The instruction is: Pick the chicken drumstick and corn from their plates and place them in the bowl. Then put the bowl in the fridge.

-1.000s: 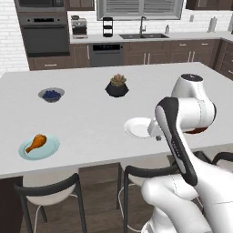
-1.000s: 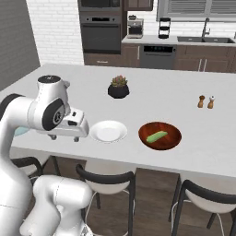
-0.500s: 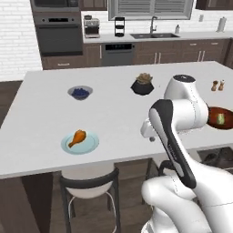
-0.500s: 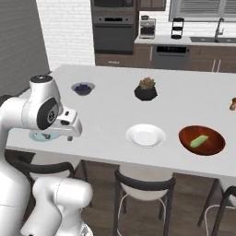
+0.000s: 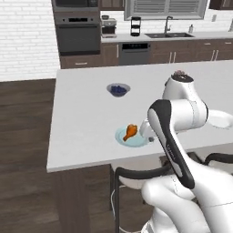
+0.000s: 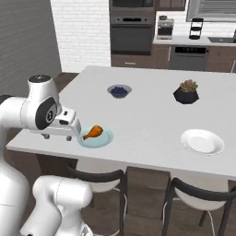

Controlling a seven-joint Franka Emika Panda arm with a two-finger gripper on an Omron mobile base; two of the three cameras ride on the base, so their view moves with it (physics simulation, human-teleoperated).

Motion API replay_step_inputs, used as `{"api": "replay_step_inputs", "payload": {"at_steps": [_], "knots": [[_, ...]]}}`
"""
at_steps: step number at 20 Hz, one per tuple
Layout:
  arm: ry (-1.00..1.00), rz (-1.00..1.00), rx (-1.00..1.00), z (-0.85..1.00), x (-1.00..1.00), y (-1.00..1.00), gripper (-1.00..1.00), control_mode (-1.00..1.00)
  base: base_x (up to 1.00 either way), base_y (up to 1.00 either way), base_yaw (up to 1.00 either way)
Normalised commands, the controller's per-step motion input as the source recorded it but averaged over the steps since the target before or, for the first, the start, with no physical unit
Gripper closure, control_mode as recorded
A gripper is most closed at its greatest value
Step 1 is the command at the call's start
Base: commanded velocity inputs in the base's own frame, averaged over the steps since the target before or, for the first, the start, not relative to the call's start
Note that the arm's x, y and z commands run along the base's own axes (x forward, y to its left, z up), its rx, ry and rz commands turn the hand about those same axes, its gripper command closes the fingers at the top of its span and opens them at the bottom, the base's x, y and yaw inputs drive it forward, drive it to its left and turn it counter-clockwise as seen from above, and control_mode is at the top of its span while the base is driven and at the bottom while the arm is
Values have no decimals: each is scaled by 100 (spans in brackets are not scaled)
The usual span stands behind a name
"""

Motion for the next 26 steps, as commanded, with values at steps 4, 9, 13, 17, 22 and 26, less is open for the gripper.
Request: {"api": "replay_step_inputs", "payload": {"at_steps": [4,9,13,17,22,26], "knots": [[0,0,0,0,0,0,-100,100,7,24,-3],[0,0,0,0,0,0,-100,100,41,4,-3],[0,0,0,0,0,0,-100,100,74,4,-1],[0,0,0,0,0,0,-100,100,56,7,-1],[0,0,0,0,0,0,-100,100,5,1,0],[-2,0,0,-4,53,6,-100,-100,0,0,0]]}}
